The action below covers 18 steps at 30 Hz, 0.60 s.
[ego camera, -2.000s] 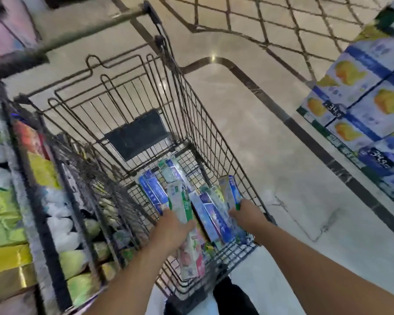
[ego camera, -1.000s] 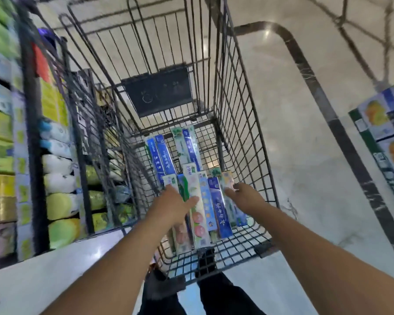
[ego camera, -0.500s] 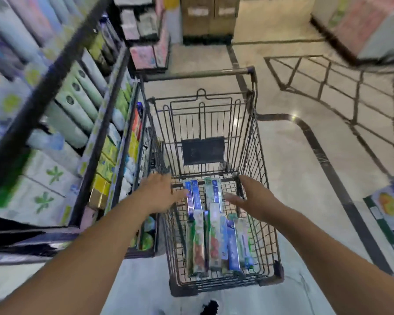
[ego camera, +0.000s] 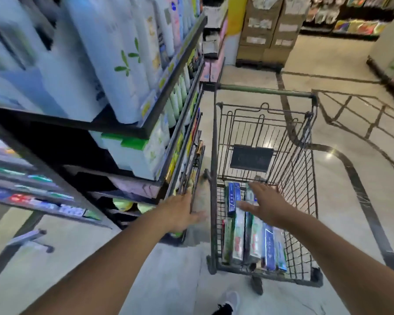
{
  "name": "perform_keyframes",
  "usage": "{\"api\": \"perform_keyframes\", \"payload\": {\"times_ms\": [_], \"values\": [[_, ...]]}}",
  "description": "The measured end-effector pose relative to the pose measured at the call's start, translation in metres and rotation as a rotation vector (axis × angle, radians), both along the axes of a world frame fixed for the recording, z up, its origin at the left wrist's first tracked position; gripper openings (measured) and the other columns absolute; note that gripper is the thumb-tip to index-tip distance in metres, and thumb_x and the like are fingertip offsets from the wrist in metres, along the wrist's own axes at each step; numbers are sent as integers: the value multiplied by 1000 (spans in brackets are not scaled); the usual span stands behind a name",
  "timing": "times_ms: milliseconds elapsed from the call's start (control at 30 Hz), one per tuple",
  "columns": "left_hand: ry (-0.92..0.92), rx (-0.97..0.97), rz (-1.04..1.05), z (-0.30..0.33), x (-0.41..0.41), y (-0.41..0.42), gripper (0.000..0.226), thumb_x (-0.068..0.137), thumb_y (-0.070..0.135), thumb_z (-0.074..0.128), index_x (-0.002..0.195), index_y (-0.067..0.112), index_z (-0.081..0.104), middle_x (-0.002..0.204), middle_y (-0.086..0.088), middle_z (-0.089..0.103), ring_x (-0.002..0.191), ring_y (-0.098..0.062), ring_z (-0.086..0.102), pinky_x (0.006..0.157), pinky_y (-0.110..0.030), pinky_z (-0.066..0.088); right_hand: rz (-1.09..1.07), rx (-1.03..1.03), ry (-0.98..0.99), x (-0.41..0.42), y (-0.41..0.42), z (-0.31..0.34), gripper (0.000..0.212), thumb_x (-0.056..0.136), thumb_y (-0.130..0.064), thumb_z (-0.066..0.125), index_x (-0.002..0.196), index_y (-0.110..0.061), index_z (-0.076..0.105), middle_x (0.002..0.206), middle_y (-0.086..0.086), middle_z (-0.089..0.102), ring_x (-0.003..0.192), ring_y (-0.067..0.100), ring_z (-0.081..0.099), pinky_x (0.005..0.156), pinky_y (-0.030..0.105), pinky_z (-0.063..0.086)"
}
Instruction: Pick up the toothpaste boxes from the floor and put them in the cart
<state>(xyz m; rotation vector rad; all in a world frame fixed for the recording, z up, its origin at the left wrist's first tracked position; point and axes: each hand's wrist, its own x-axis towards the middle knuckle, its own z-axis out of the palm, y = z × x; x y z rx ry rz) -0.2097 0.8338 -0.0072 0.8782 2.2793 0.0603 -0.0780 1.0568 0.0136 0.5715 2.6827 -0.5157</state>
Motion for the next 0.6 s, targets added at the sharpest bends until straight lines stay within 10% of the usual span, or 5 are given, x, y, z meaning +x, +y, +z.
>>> {"api": "perform_keyframes", "payload": {"times_ms": [267, 467, 533, 600], "values": [[87, -5, 428, 22, -2, -256, 108, 71, 93, 27, 150, 20, 25, 151, -13, 39, 133, -36, 41, 105, -51, 39, 402, 51, -41, -68, -212, 17, 127, 56, -95, 11, 157, -18, 9, 162, 6, 14, 147, 26, 19, 117, 43, 24], [202, 37, 878, 53, 40, -442, 94, 78, 84, 38, 143, 16, 41, 139, -11, 51, 126, -29, 50, 104, -41, 40, 730, 88, 97, -116, -378, 26, 101, 81, -83, 30, 154, -14, 18, 158, 8, 26, 144, 23, 26, 115, 37, 24], [223, 51, 959, 60, 56, -486, 115, 61, 99, 25, 144, 22, 42, 132, -8, 55, 124, -24, 51, 103, -30, 39, 813, 61, 95, -130, -428, 31, 102, 79, -85, 32, 153, -15, 21, 158, 6, 27, 145, 21, 25, 116, 36, 23], [276, 37, 976, 65, 64, -521, 85, 81, 83, 36, 147, 29, 39, 118, -3, 58, 120, -17, 53, 82, -11, 27, 879, 30, 100, -144, -475, 35, 109, 72, -89, 29, 151, -13, 25, 155, 8, 32, 142, 24, 30, 113, 40, 28]]}}
